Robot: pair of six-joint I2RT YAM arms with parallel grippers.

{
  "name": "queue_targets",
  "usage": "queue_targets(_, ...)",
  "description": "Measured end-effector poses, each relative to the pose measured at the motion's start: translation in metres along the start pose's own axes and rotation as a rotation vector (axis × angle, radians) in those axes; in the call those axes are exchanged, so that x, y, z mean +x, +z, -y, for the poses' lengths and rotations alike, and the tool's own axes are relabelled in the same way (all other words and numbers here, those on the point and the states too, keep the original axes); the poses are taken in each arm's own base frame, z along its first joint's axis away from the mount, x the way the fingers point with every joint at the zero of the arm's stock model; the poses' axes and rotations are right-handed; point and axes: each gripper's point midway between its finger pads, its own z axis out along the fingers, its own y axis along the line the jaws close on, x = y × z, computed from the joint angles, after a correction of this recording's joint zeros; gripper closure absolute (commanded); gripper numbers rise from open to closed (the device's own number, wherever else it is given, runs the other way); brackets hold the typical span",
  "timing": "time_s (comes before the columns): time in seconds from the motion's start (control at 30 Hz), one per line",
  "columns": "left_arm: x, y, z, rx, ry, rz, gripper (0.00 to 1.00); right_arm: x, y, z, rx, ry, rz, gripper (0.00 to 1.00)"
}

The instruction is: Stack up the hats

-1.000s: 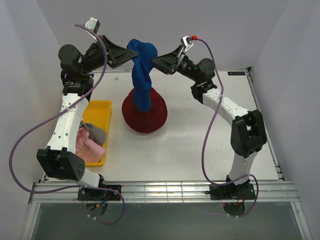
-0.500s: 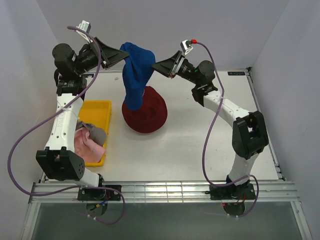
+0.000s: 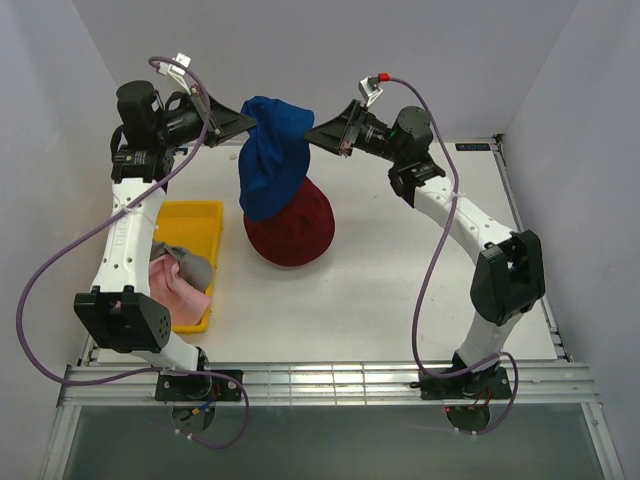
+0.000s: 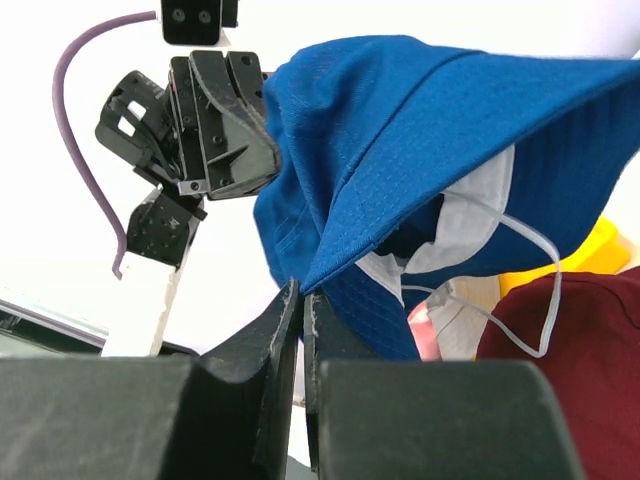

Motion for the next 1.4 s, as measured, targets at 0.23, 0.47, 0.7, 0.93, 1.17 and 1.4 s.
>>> queue_targets(0.23, -0.003, 0.004, -0.021, -0.083, 0.035, -0.010, 1.00, 0.003, 0.010, 0.004, 0.053, 0.016, -0.054, 0.92)
queue_targets(0.47, 0.008, 0.007, -0.046, -0.131, 0.013, -0.035, 1.00, 0.023, 0.005, 0.033, 0.162, 0.030, -0.118, 0.92)
queue_targets(0.7, 0.025, 0.009, -0.068, -0.161, -0.038, -0.067, 1.00, 0.052, -0.015, 0.075, 0.290, 0.041, -0.191, 0.92)
queue_targets(0.93, 0.037, 0.011, -0.082, -0.165, -0.061, -0.087, 0.98, 0.063, -0.034, 0.083, 0.354, 0.018, -0.225, 0.92)
queue_targets(1.17, 0.051, 0.011, -0.094, -0.176, -0.097, -0.114, 0.84, 0.063, -0.055, 0.083, 0.382, -0.015, -0.224, 0.92)
queue_targets(1.4, 0.058, 0.013, -0.094, -0.166, -0.093, -0.124, 0.64, 0.069, -0.072, 0.100, 0.429, -0.011, -0.238, 0.92)
